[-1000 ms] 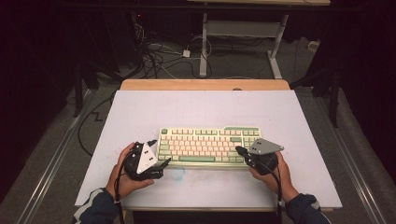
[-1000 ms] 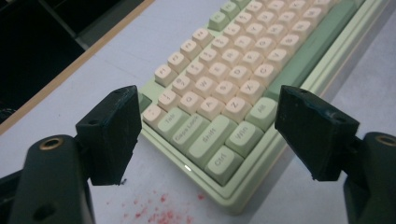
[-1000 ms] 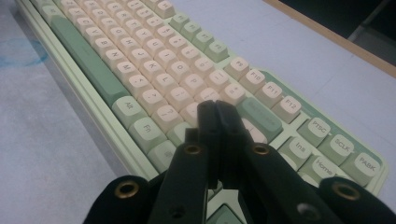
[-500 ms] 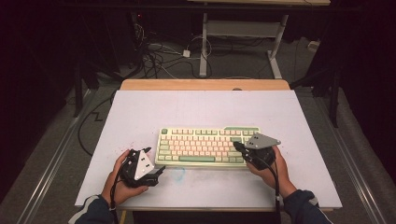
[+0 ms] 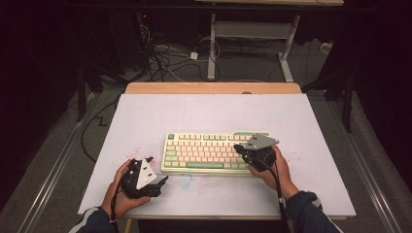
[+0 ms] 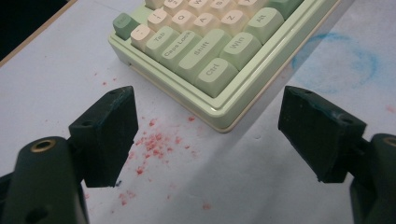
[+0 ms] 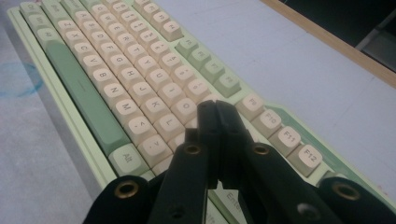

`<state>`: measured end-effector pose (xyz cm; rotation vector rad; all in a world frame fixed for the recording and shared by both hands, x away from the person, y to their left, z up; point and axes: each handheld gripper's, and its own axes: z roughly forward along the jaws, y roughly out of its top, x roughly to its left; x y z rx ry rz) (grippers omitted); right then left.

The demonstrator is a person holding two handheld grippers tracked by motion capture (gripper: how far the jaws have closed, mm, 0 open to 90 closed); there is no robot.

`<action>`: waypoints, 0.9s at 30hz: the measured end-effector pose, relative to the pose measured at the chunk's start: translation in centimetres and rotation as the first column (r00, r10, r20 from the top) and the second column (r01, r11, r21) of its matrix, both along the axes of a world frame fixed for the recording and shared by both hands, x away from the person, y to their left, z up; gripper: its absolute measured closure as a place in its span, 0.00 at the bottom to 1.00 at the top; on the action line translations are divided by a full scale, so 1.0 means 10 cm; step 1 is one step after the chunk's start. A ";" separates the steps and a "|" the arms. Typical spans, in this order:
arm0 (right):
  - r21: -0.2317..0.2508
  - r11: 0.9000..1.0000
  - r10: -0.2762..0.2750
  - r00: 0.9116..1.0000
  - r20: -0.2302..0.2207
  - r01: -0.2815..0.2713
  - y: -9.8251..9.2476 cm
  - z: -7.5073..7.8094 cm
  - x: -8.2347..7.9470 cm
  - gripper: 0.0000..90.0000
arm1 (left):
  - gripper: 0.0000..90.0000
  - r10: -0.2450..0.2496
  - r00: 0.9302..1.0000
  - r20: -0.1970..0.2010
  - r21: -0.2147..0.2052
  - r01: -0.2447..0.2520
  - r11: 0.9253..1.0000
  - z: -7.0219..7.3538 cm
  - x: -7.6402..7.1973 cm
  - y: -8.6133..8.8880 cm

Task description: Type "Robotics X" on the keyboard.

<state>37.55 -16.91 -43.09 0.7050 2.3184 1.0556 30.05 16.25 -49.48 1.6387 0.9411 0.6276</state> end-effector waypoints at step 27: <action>-0.082 0.996 0.025 0.997 -0.069 -0.030 0.42 -0.17 0.28 1.00 | 0.21 -0.029 0.999 -0.024 0.025 0.029 0.999 -0.05 0.00 -0.05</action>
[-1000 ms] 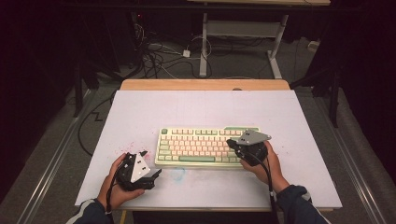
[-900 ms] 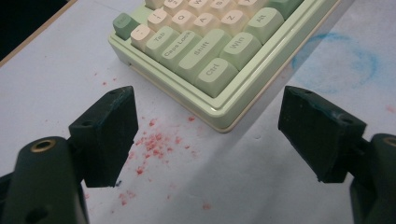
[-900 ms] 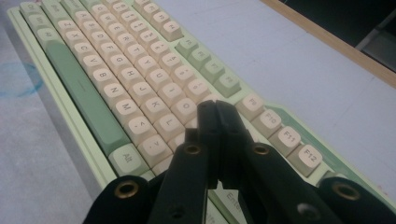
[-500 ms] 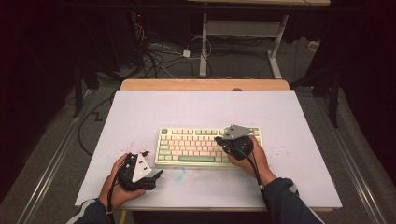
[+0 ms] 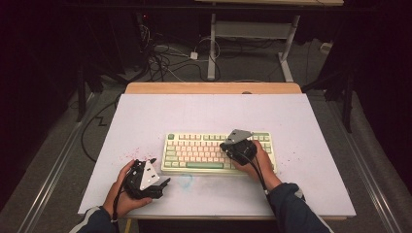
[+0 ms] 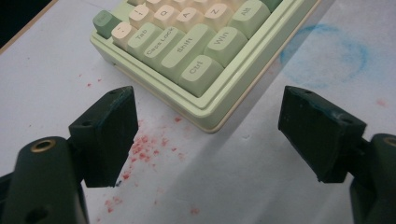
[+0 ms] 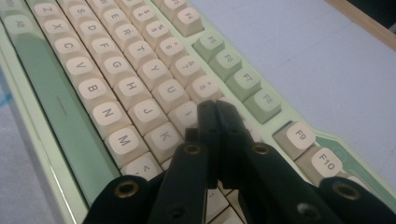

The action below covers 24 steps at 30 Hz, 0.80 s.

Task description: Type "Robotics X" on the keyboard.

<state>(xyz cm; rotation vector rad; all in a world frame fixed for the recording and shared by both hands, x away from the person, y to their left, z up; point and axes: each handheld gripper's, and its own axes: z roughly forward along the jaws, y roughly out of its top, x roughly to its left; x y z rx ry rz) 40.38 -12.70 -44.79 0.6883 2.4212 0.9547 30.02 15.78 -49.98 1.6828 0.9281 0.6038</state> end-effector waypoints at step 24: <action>0.073 0.997 -0.008 0.999 0.033 0.005 -0.11 0.11 -0.06 0.93 | 0.22 0.017 1.000 -0.002 0.012 -0.017 1.000 -0.01 0.01 0.01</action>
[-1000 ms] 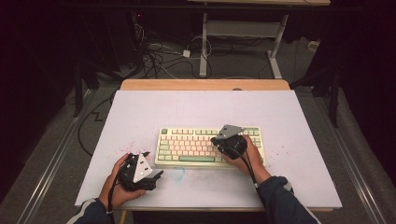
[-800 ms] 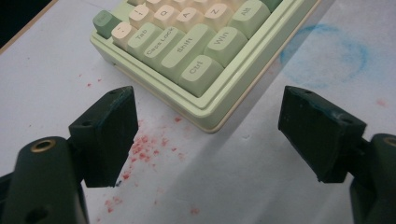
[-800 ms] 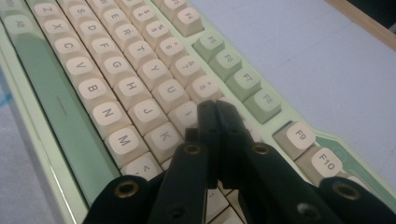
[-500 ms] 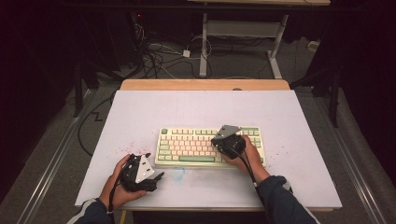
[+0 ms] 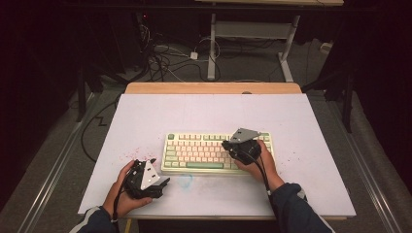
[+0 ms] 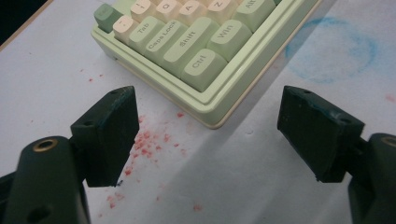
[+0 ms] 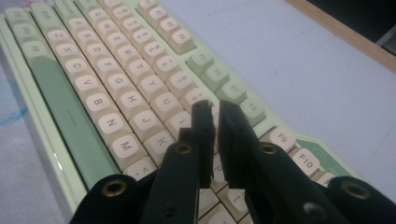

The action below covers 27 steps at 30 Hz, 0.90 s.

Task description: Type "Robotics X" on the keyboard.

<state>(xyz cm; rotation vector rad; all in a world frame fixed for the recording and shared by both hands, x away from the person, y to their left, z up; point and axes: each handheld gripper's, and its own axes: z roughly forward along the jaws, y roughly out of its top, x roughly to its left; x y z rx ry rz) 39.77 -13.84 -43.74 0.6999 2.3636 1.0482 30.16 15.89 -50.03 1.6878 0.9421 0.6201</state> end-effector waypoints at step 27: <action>0.146 0.986 -0.111 0.970 0.215 0.081 -0.45 0.13 -0.50 0.24 | 0.27 0.035 0.999 0.008 -0.030 -0.035 0.999 0.06 0.04 0.05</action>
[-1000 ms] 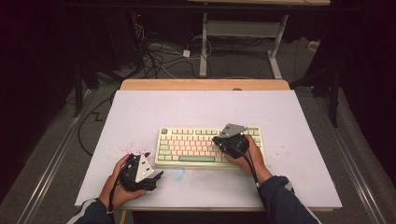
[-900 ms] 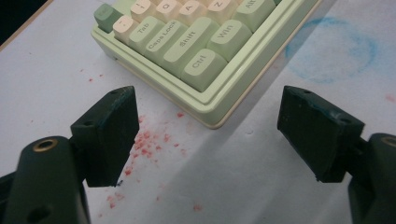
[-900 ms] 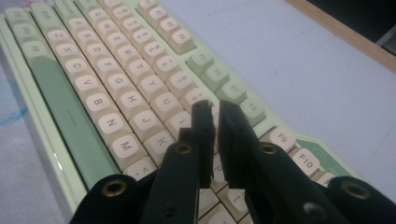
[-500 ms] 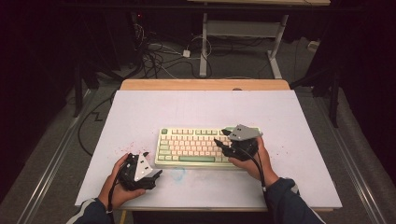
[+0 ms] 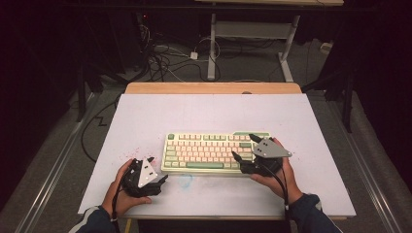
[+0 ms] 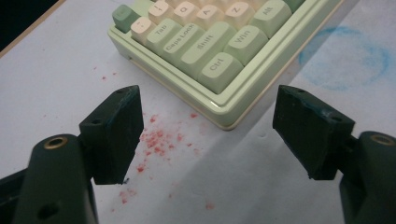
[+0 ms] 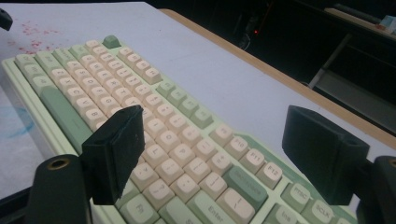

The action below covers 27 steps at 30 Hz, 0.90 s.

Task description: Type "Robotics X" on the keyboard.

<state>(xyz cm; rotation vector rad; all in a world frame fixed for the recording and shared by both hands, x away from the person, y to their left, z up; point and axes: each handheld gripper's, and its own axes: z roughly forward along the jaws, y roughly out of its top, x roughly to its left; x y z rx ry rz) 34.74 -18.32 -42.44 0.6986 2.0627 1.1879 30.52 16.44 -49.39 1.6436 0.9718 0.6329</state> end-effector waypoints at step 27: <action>-0.027 0.998 -0.052 0.998 0.043 0.053 -0.40 -0.33 -0.52 0.25 | 0.97 -0.054 0.998 -0.022 -0.111 0.052 0.993 0.40 0.13 -0.15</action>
